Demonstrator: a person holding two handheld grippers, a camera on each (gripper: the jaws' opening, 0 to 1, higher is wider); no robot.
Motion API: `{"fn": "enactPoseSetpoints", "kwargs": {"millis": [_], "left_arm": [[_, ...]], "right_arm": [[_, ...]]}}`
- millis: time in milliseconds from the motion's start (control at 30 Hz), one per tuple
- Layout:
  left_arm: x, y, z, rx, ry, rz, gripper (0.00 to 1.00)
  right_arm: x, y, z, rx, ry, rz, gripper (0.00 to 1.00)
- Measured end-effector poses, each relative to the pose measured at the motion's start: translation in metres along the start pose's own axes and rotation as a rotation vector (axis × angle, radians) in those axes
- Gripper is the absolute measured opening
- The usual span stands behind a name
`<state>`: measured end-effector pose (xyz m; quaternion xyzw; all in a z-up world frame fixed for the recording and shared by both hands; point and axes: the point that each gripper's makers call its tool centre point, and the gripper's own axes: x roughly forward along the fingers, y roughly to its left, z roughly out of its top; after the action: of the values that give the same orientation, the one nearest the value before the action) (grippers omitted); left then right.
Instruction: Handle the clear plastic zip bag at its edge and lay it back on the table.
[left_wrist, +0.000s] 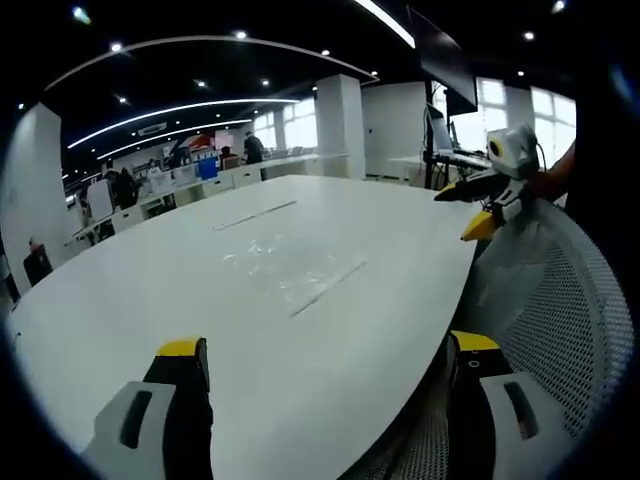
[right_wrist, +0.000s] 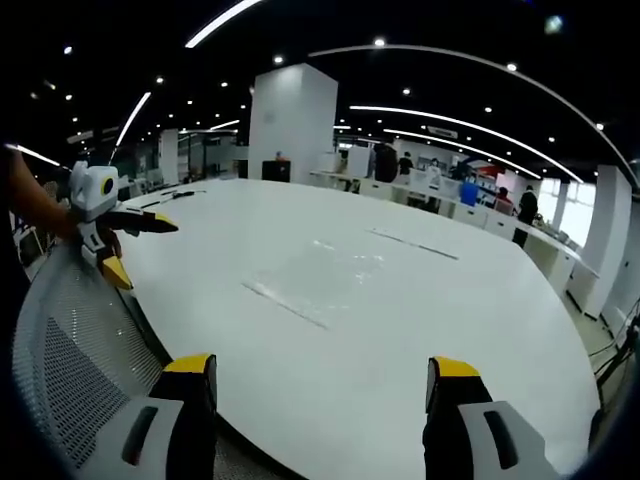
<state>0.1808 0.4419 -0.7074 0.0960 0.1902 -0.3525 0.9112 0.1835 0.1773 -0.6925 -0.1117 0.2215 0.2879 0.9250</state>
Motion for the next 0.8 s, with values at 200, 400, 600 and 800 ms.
{"fn": "enactPoseSetpoints", "kwargs": {"millis": [200, 400, 600, 800], "left_arm": [[0.002, -0.007, 0.006, -0.001, 0.005, -0.002, 0.98], [0.003, -0.015, 0.013, 0.007, 0.011, -0.006, 0.98], [0.004, -0.023, 0.023, 0.01, 0.013, 0.0, 0.98], [0.004, -0.024, 0.022, 0.014, 0.026, 0.0, 0.97]], "right_arm": [[0.0, 0.0, 0.0, 0.0, 0.002, -0.001, 0.87], [0.0, 0.0, 0.0, 0.0, 0.001, 0.001, 0.86], [0.001, 0.002, -0.001, -0.003, 0.01, 0.009, 0.86], [0.001, 0.002, -0.001, -0.003, 0.01, 0.008, 0.86]]}}
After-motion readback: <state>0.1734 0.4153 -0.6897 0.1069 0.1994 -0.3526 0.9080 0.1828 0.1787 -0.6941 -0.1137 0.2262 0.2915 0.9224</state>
